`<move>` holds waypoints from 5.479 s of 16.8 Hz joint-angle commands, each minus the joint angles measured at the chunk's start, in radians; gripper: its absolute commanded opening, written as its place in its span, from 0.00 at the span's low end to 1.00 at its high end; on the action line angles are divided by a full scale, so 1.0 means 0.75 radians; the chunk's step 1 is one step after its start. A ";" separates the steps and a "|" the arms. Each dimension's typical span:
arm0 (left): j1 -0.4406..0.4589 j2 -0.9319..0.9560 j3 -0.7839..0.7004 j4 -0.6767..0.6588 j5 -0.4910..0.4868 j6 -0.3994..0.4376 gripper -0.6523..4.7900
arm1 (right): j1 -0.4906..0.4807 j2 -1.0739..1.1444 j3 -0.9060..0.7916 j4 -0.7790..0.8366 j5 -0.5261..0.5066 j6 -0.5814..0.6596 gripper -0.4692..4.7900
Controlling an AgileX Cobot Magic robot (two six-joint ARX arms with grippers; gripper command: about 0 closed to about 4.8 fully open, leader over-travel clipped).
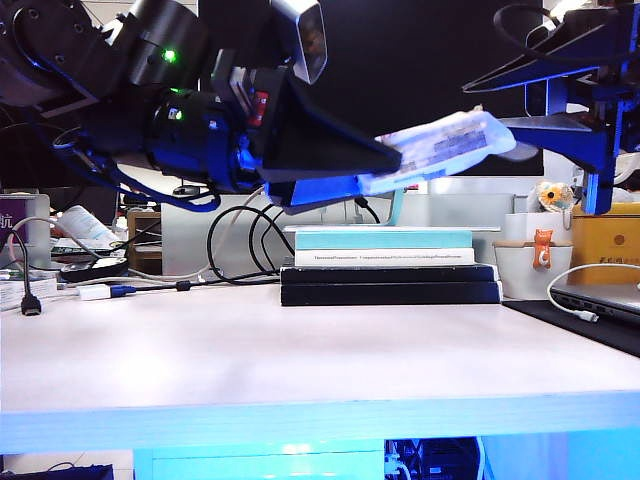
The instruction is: Pick up a packet of tissues from the table with the left hand, then take a tissue from it with the right hand.
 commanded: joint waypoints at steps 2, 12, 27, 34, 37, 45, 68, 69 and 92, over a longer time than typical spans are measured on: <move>-0.007 -0.005 0.004 0.055 -0.032 -0.031 0.50 | 0.003 -0.003 0.006 0.007 -0.011 0.001 0.34; 0.132 -0.006 0.020 -0.070 -0.077 -0.037 0.48 | -0.183 -0.006 0.006 0.067 0.179 -0.117 0.08; 0.267 0.089 -0.289 0.515 -0.924 -0.337 0.46 | -0.003 0.501 0.006 0.574 0.807 -0.165 0.08; 0.264 0.089 -0.319 0.552 -0.890 -0.410 1.00 | -0.003 0.571 0.007 0.658 0.897 -0.153 0.82; 0.264 0.076 -0.320 0.553 -0.949 -0.496 1.00 | -0.001 0.551 0.014 0.794 0.864 -0.094 0.86; 0.266 -0.354 -0.343 0.264 -1.141 -0.308 1.00 | -0.019 0.271 0.013 0.434 0.946 -0.321 0.85; 0.915 -1.643 -0.837 -0.108 -1.048 -0.330 0.17 | 0.016 -1.228 -0.679 0.576 1.776 -0.580 0.08; 0.916 -1.723 -0.857 -0.157 -1.050 -0.325 0.15 | 0.015 -1.290 -0.679 0.528 1.804 -0.592 0.08; 0.928 -2.286 -1.049 -1.081 -1.281 -0.343 0.29 | 0.017 -1.741 -0.803 -0.493 1.984 -0.630 0.14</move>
